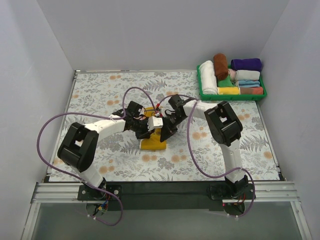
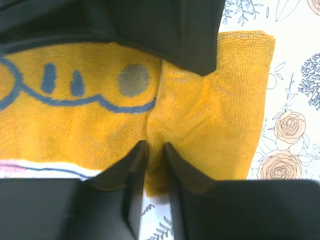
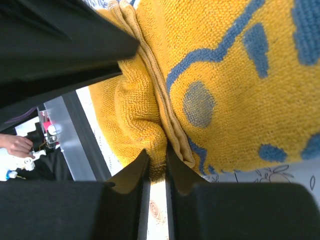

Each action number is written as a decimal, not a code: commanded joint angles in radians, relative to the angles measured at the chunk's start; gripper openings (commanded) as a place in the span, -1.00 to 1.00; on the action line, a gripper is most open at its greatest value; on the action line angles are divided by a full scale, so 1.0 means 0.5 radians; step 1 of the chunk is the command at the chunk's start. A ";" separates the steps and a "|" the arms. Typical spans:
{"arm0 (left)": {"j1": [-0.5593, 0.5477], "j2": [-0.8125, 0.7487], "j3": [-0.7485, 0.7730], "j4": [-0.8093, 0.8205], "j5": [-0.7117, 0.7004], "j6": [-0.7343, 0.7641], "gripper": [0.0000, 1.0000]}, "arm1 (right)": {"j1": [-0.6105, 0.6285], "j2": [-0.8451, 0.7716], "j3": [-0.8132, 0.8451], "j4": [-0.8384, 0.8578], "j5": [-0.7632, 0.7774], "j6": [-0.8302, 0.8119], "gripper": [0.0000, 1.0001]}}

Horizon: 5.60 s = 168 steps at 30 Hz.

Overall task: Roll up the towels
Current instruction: Roll the towel

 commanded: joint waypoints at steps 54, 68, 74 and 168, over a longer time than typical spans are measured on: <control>-0.564 0.034 0.004 -0.740 0.448 0.002 -1.00 | -0.420 -0.762 -0.450 -0.212 0.283 -0.358 0.49; -0.178 1.068 0.593 -1.458 0.968 0.152 -1.00 | -0.327 -1.751 -0.701 -0.277 0.387 -0.791 0.15; -0.132 1.194 0.688 -1.516 0.867 0.228 -1.00 | 0.256 -1.714 -0.882 0.008 0.813 -0.837 0.11; -0.746 -0.221 -0.242 -0.825 0.313 0.231 -1.00 | -0.371 -0.422 0.182 -0.623 0.130 -0.625 0.10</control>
